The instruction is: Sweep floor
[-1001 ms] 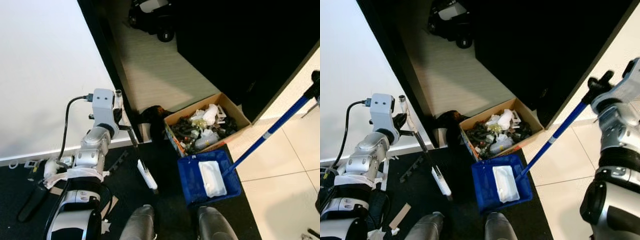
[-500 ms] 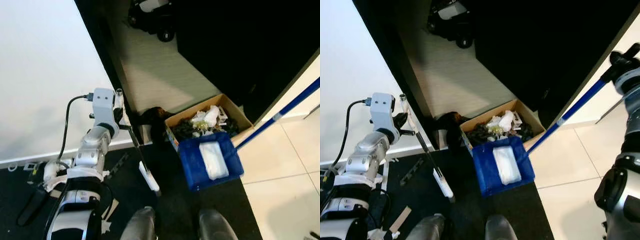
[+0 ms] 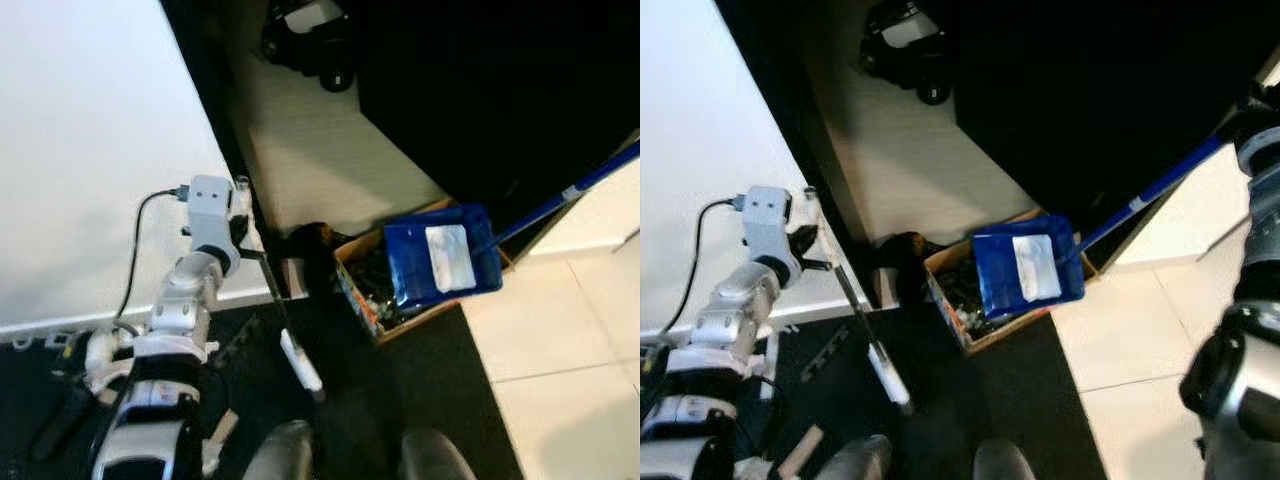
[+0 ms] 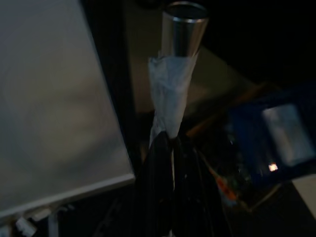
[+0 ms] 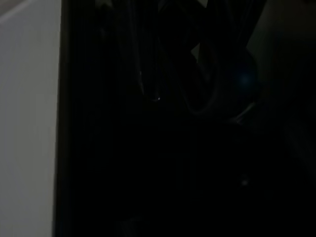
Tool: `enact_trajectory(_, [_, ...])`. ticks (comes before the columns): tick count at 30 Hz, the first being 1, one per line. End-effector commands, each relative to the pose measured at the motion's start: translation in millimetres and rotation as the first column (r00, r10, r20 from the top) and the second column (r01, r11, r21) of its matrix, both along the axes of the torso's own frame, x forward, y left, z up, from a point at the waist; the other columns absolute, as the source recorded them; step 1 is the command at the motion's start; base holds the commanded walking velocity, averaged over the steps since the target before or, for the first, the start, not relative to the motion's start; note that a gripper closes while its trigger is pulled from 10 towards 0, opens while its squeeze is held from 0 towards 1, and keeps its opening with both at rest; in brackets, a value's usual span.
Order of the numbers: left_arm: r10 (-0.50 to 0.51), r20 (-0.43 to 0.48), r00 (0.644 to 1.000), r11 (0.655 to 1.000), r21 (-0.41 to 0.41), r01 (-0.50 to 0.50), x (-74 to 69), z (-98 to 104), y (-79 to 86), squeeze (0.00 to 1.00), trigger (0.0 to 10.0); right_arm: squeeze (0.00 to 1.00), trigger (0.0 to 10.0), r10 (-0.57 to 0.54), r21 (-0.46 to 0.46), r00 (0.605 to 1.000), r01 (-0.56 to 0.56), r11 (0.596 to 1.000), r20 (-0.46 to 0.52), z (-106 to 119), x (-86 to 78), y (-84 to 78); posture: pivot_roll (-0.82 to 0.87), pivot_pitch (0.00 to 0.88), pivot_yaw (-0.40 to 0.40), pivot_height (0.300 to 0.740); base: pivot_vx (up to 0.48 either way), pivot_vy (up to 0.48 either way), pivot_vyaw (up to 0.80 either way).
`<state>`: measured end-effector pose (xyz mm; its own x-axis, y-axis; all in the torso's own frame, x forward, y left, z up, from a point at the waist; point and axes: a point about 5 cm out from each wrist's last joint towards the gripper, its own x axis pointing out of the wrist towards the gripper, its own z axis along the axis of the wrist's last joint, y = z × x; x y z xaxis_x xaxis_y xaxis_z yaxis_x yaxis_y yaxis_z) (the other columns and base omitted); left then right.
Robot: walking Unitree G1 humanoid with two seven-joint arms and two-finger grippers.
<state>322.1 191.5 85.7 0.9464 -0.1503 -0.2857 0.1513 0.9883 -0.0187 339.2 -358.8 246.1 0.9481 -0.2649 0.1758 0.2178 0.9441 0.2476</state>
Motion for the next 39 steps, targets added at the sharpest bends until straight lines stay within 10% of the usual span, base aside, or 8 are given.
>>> enact_trajectory(1, [0.002,0.038,0.999,1.0,-0.01,-0.001,0.8,7,2.4,0.0,10.0,0.0,10.0,0.008,-0.015,0.998,-0.007,1.0,0.056,11,1.8,3.2,-0.01,0.025,0.036,0.74,0.48,0.0,0.0])
enact_trajectory(39, [-0.042,0.023,0.999,0.999,0.024,0.041,-2.0,1,-0.2,0.0,10.0,0.0,10.0,-0.102,-0.081,0.987,0.112,0.99,0.121,29,-9.9,-15.2,-0.02,0.039,0.05,0.74,0.11,-0.141,0.0])
